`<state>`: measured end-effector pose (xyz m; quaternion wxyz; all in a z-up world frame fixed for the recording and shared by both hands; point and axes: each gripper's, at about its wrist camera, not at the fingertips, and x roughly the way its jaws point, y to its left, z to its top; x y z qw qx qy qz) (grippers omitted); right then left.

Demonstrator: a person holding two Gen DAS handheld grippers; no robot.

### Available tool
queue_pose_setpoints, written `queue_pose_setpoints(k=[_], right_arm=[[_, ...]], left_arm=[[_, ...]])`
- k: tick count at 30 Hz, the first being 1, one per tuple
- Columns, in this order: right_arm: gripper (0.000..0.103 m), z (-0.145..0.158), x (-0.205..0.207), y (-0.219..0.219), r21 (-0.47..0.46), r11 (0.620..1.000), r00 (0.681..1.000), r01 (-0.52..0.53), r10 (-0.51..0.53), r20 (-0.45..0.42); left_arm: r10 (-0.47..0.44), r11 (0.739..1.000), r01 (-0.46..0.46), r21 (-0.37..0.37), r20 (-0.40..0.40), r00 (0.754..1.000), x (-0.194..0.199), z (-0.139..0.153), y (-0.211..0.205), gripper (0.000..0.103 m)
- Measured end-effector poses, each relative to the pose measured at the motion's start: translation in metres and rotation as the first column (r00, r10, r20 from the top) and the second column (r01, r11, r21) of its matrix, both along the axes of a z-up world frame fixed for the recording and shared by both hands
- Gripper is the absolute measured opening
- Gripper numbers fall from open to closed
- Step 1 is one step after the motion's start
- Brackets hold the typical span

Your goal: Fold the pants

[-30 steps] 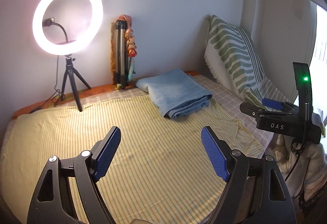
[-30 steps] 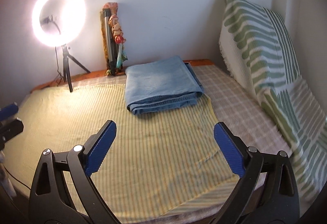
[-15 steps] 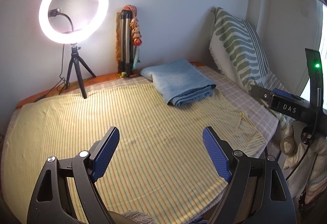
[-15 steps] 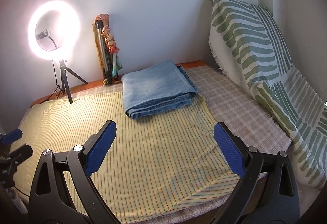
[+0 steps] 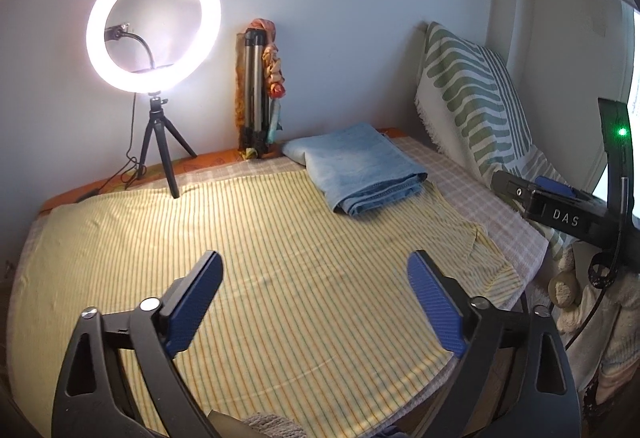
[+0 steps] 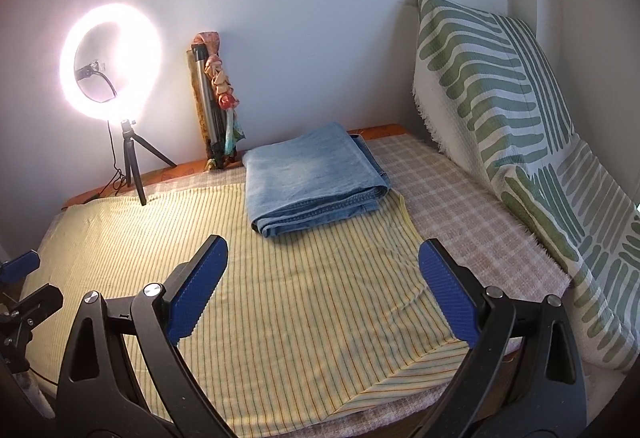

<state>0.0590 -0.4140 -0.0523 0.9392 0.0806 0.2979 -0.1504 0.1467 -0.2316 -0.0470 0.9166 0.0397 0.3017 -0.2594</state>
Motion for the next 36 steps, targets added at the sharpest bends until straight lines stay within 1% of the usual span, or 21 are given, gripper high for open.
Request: queue_pose_setpoints(k=[3, 7, 23, 33, 36], right_arm=[[0.098, 0.001, -0.002, 0.003, -0.002, 1.000, 1.000, -0.001, 0.001, 0.002], [0.098, 0.001, -0.002, 0.003, 0.001, 1.000, 1.000, 0.000, 0.000, 0.002], [0.098, 0.003, -0.002, 0.002, 0.004, 1.000, 1.000, -0.007, 0.007, 0.005], [0.098, 0.004, -0.001, 0.010, 0.008, 1.000, 1.000, -0.003, 0.003, -0.003], [0.098, 0.004, -0.001, 0.011, 0.008, 1.000, 1.000, -0.001, 0.001, -0.003]], left_arm=[[0.001, 1.000, -0.001, -0.012, 0.006, 1.000, 0.000, 0.003, 0.002, 0.097], [0.010, 1.000, -0.010, -0.005, 0.013, 1.000, -0.001, 0.005, 0.002, 0.097], [0.011, 1.000, -0.011, 0.001, 0.003, 1.000, -0.001, 0.004, 0.001, 0.098], [0.006, 1.000, -0.006, 0.009, -0.002, 1.000, -0.001, 0.003, 0.000, 0.098], [0.002, 1.000, -0.002, 0.008, 0.020, 1.000, -0.005, 0.003, 0.000, 0.098]])
